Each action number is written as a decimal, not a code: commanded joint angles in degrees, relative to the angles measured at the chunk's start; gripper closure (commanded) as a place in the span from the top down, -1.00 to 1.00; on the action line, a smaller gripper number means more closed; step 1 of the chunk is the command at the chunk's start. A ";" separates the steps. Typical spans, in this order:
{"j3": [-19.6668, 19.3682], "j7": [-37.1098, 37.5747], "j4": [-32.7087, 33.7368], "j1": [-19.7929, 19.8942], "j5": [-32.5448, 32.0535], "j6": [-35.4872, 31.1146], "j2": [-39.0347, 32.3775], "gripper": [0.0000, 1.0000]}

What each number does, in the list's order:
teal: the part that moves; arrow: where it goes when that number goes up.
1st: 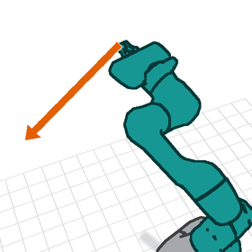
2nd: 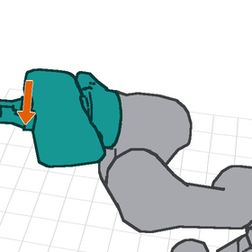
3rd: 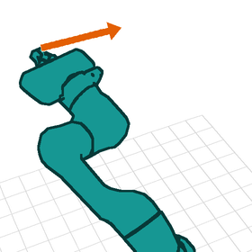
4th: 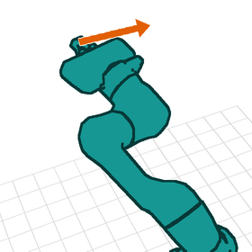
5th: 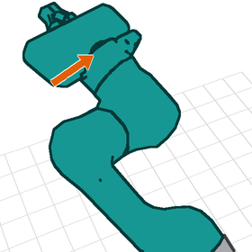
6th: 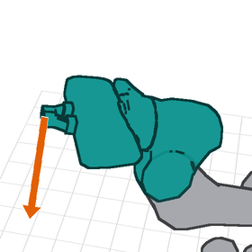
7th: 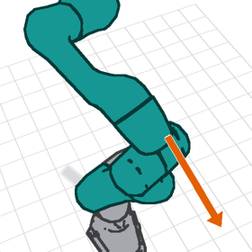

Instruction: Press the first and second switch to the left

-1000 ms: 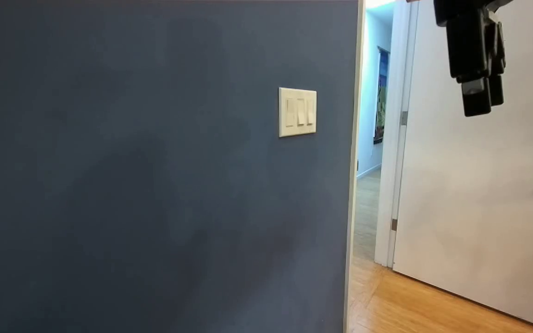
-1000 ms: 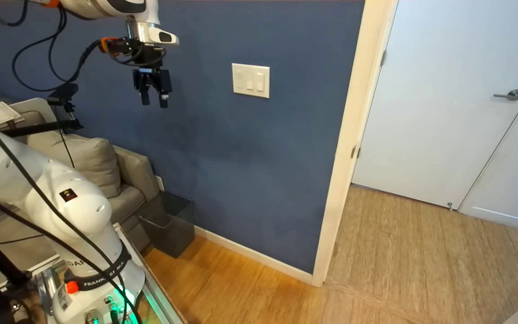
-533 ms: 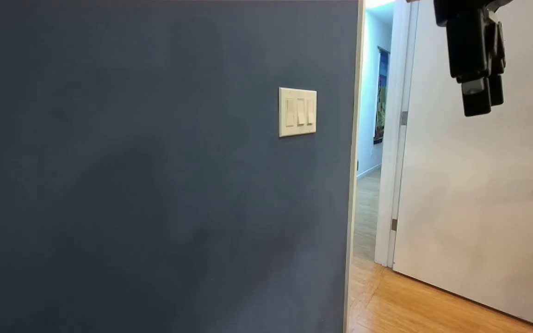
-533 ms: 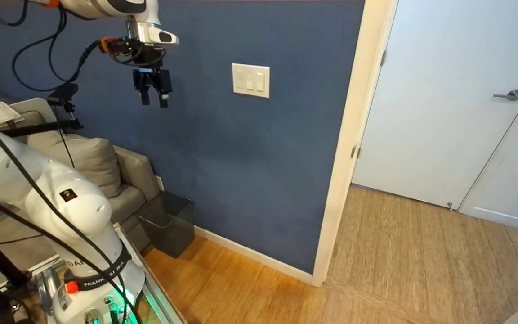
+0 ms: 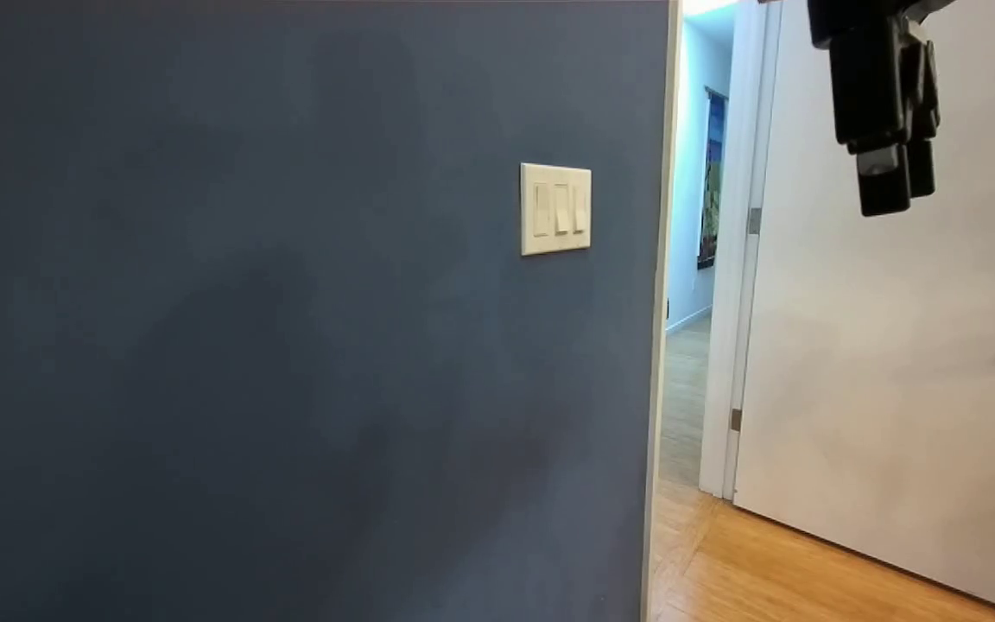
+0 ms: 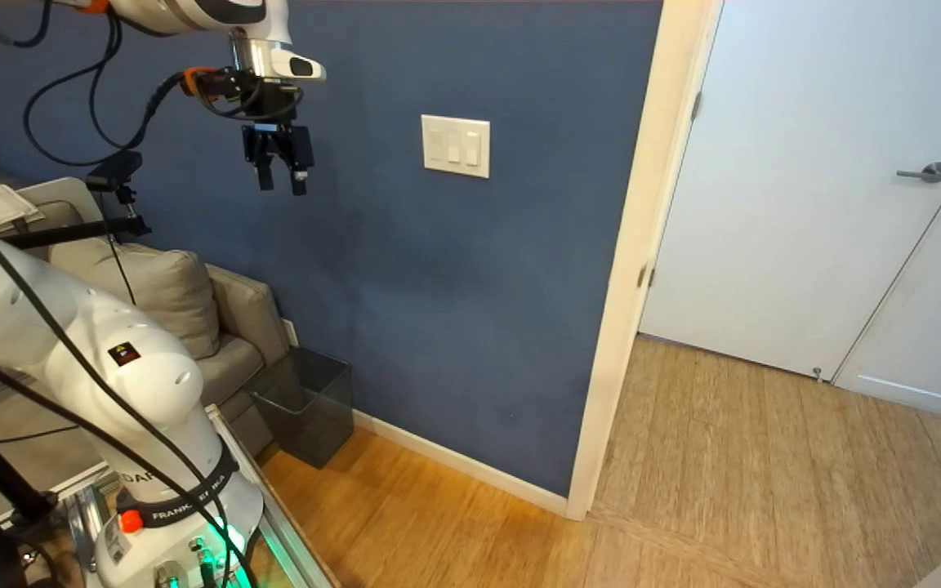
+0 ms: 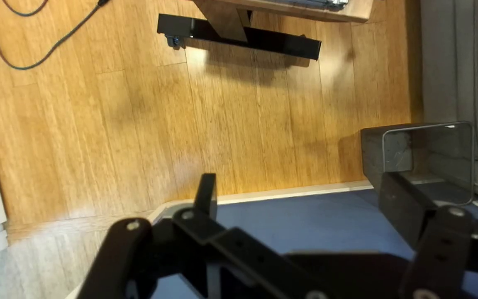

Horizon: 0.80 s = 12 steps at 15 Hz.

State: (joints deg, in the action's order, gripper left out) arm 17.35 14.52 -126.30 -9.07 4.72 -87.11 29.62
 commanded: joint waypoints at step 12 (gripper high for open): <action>-9.34 -12.08 0.84 1.88 -7.24 -33.01 -7.06 0.19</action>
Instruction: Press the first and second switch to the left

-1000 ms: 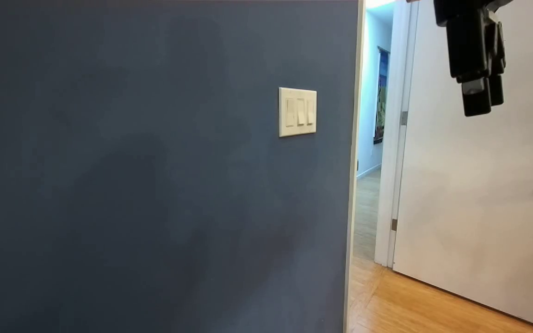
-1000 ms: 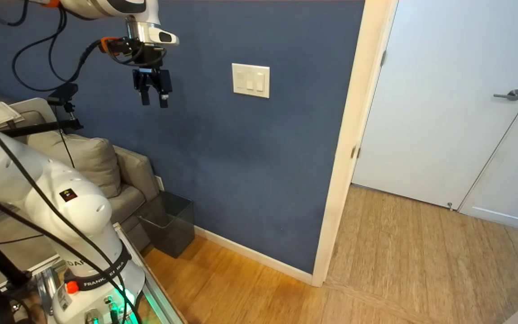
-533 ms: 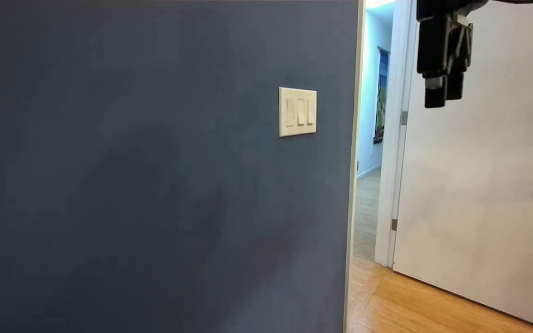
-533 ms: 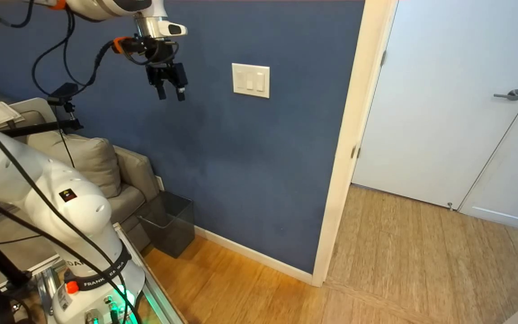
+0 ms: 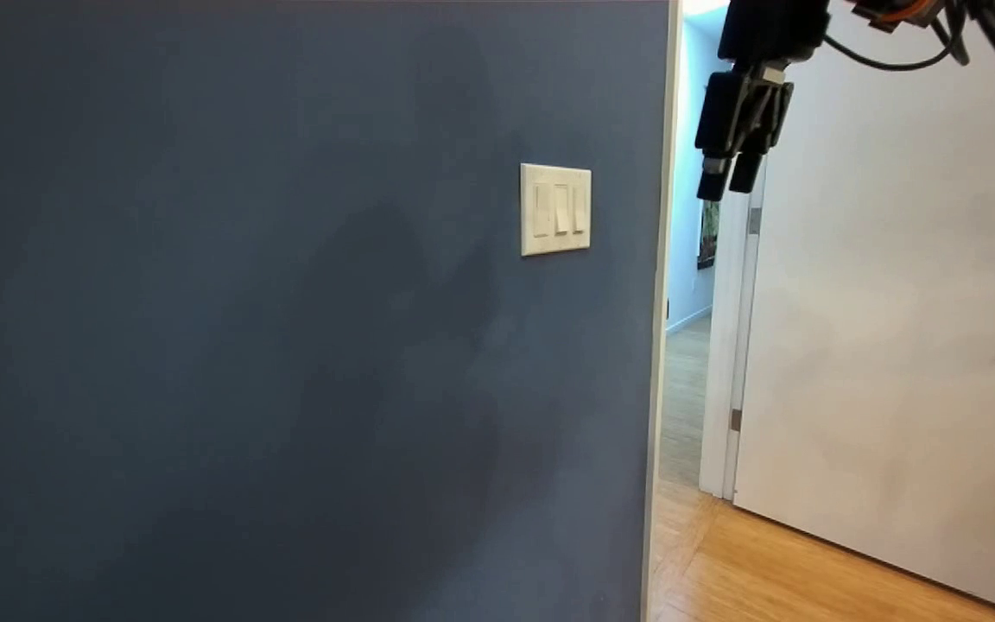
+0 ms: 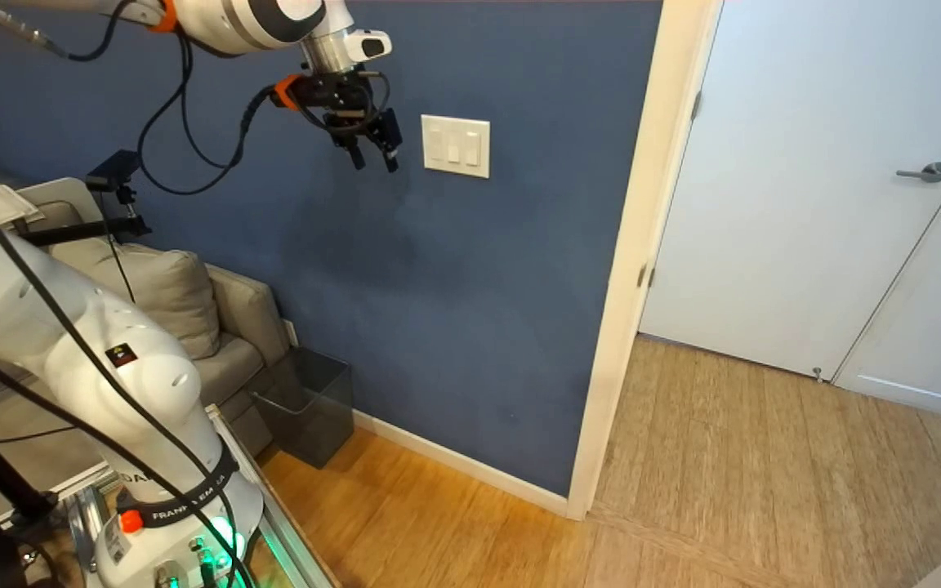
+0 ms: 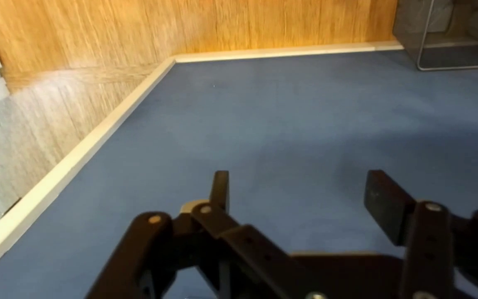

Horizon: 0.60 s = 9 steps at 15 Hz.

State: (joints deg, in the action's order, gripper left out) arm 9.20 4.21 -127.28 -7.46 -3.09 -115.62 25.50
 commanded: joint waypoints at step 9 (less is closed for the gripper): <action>-3.05 -4.26 9.96 -0.94 8.60 -13.08 -12.28 -0.98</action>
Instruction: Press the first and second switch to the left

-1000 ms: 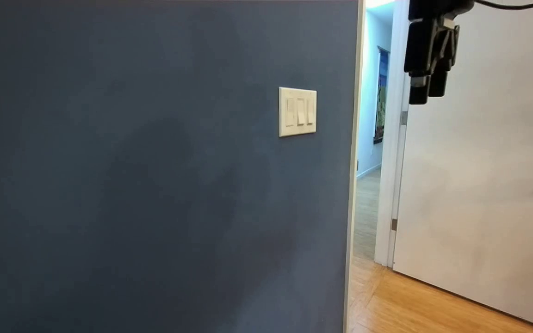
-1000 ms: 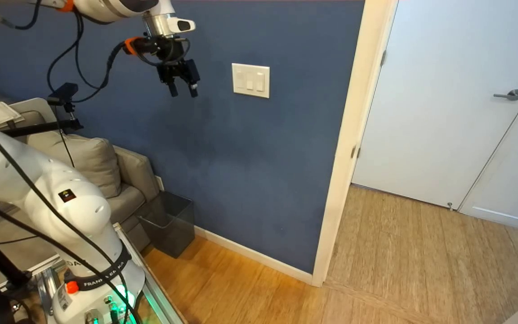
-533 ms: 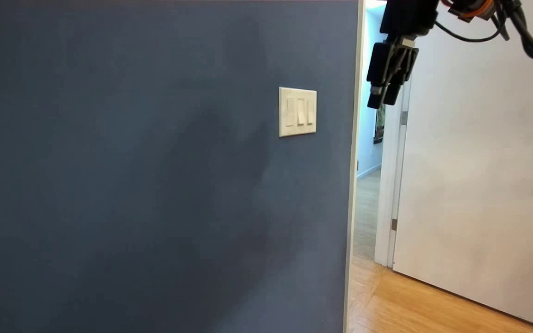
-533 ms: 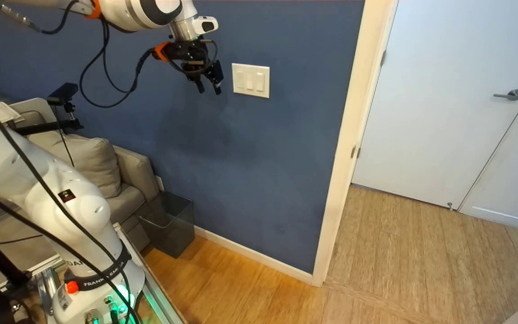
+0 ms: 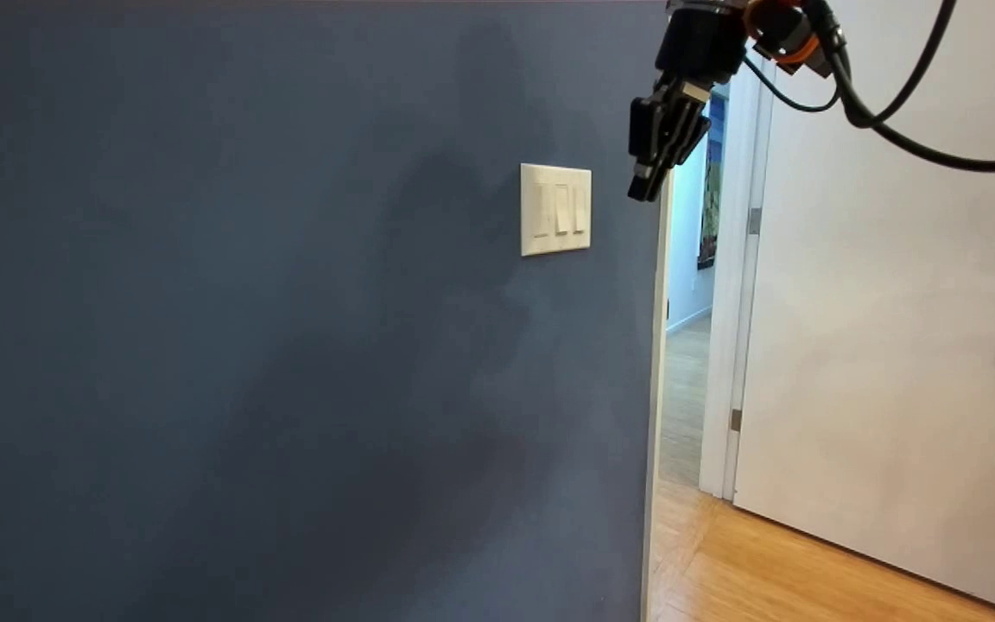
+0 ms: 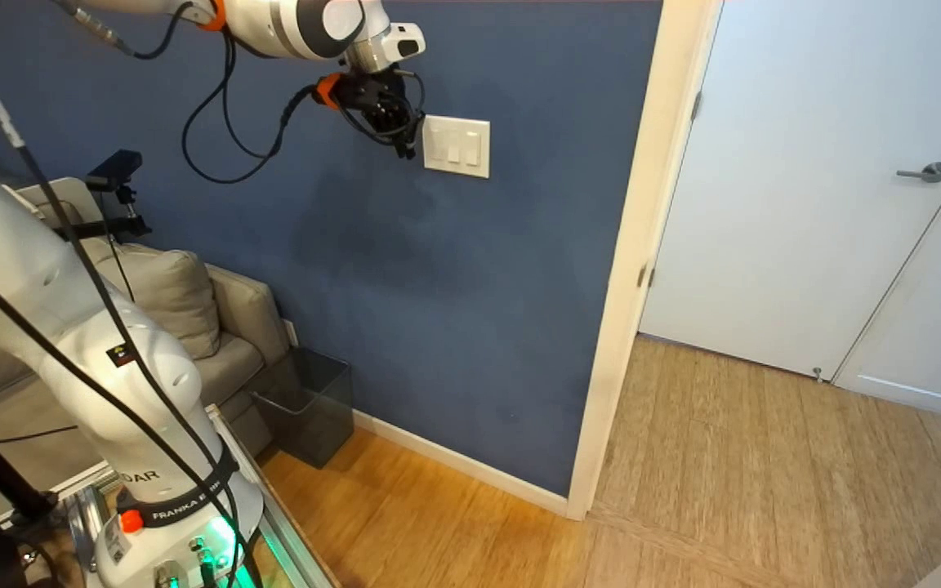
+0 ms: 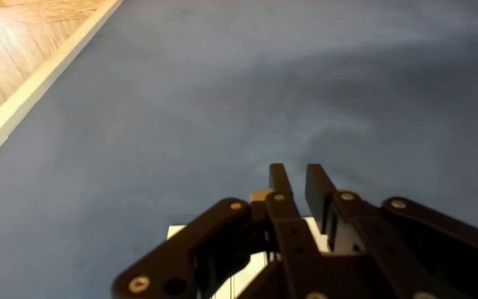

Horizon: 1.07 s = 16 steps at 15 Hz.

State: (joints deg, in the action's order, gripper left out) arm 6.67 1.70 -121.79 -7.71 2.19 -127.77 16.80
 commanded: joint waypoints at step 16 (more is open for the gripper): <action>1.06 0.72 15.00 -0.26 3.75 -7.39 -15.26 -1.00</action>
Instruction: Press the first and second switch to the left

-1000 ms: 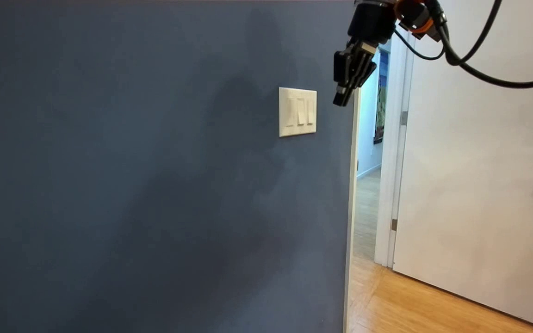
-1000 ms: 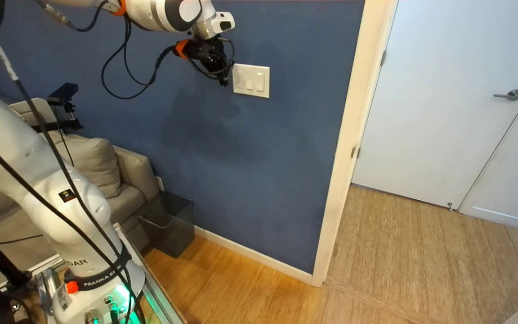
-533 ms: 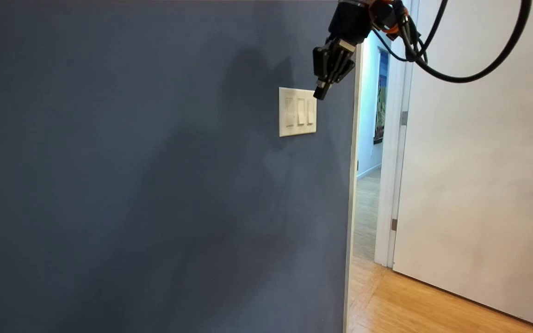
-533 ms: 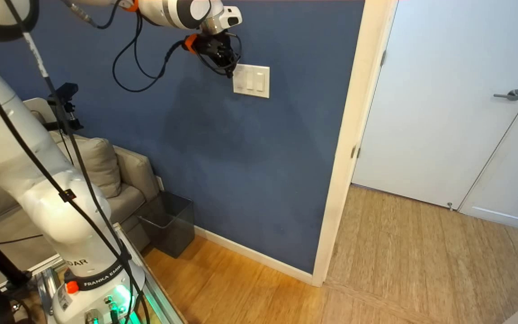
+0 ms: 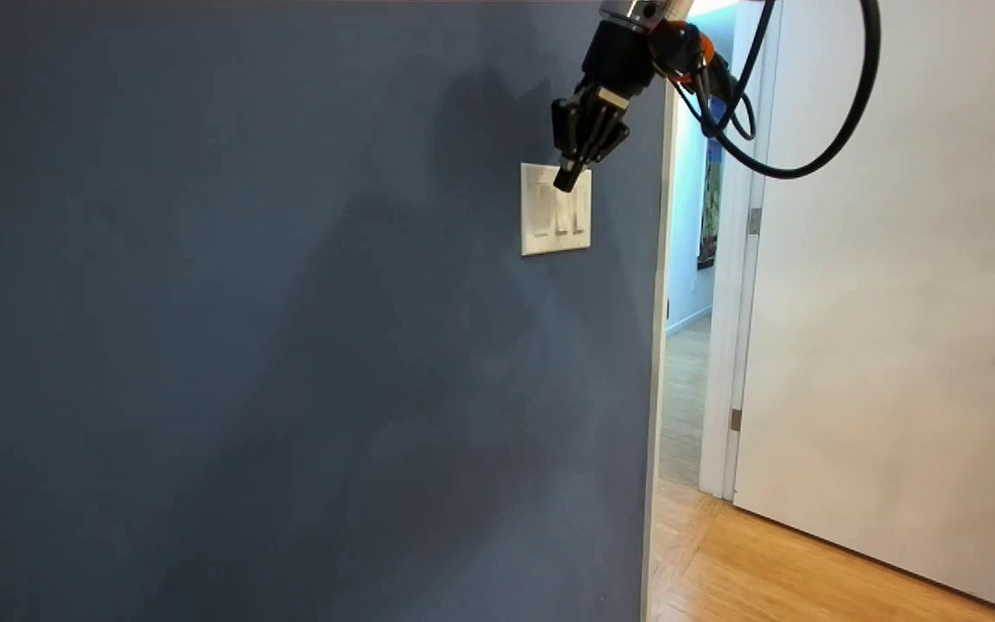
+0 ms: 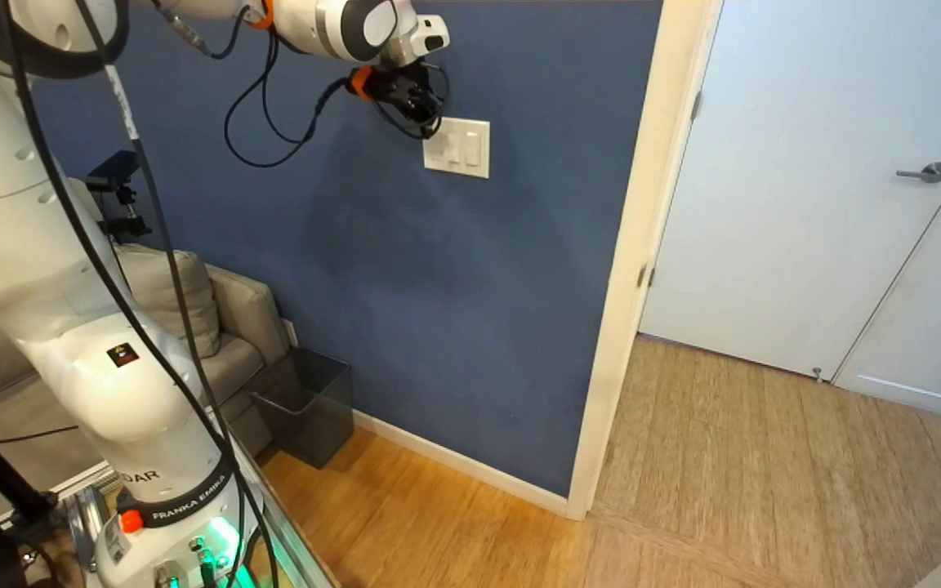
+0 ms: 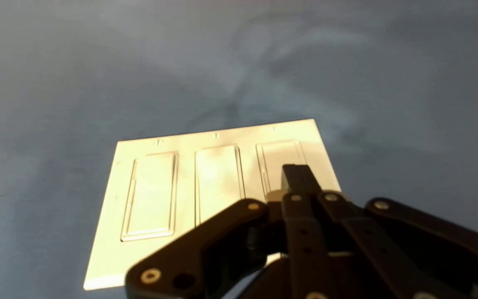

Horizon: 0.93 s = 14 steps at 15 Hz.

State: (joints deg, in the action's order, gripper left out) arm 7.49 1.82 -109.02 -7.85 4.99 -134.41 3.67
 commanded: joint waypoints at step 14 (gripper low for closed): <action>0.25 2.39 2.61 -0.06 0.95 -3.42 -3.51 -1.00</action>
State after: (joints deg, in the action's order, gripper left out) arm 7.57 3.01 -107.49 -7.87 5.25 -136.03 1.22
